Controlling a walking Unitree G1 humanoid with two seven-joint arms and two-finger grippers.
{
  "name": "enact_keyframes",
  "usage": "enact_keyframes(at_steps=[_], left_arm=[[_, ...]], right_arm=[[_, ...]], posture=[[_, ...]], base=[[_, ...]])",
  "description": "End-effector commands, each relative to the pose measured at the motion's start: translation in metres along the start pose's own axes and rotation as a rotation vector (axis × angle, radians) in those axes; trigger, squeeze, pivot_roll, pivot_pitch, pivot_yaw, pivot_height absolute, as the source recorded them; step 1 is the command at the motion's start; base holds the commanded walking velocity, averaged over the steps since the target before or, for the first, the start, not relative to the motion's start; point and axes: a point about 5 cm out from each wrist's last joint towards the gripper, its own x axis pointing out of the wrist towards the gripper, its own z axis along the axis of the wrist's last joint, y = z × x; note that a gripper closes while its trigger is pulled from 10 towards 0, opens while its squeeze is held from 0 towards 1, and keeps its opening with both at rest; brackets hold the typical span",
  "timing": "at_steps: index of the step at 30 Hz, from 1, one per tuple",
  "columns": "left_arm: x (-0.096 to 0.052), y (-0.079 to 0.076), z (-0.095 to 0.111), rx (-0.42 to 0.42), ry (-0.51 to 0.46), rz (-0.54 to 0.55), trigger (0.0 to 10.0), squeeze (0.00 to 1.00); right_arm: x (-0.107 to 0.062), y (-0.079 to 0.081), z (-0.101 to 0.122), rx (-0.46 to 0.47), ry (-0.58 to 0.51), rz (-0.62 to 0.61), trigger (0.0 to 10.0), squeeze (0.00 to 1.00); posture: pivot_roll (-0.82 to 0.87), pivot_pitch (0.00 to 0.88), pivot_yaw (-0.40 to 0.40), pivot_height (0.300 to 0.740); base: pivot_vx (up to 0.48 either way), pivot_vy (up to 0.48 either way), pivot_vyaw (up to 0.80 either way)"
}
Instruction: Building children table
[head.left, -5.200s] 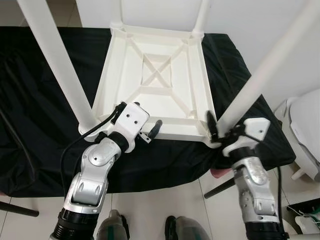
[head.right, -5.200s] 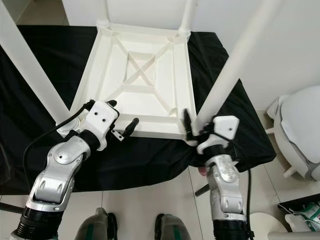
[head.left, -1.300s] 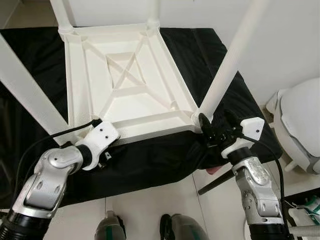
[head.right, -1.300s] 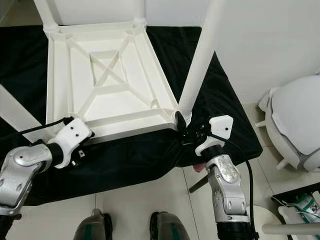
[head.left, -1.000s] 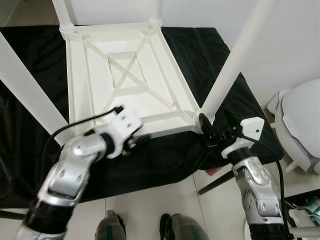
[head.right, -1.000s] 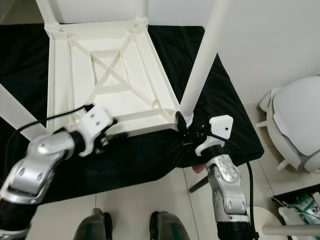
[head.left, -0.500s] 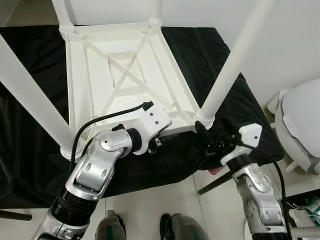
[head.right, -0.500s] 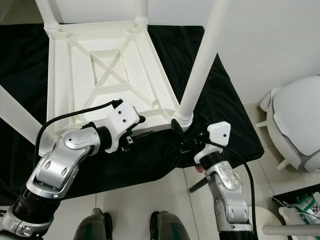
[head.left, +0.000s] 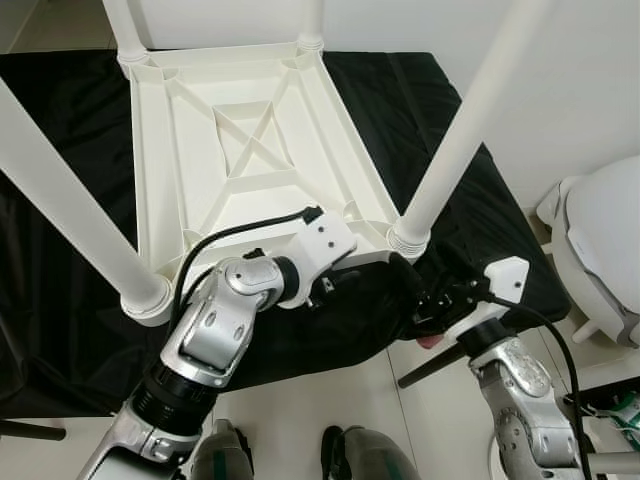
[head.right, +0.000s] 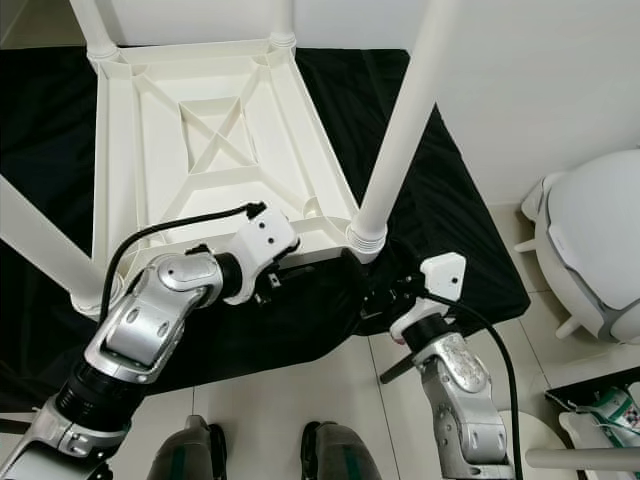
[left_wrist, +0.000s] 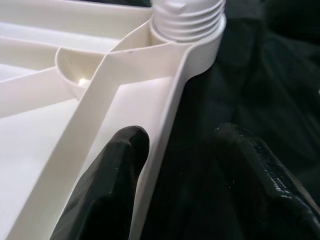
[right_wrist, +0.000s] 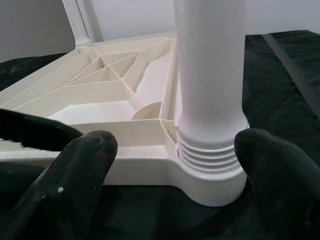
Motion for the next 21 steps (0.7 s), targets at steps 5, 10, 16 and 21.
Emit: enact_keyframes(at_steps=[5,10,16,21], left_arm=[[0.007,0.014,-0.003,-0.013,0.051,0.243,9.9,0.0],[0.013,0.016,-0.002,-0.013,0.065,0.255,10.0,0.0],[0.017,0.016,-0.001,-0.015,0.073,0.255,7.0,0.0],[0.019,0.019,-0.003,-0.008,0.096,0.269,10.0,0.0]], right_arm=[[-0.006,-0.014,0.003,-0.019,-0.014,-0.116,10.0,0.0],[-0.009,-0.032,0.006,-0.059,-0.024,-0.237,10.0,0.0],[-0.008,-0.044,0.01,-0.075,-0.046,-0.334,10.0,0.0],[-0.002,-0.055,0.016,-0.079,-0.082,-0.417,10.0,0.0]], posture=[[-0.12,0.113,-0.017,0.74],[-0.13,0.113,-0.009,0.74],[-0.13,0.112,-0.004,0.74],[-0.13,0.113,-0.003,0.74]], base=[[0.0,0.0,0.0],[0.0,0.0,0.0],[0.0,0.0,0.0],[0.0,0.0,0.0]])
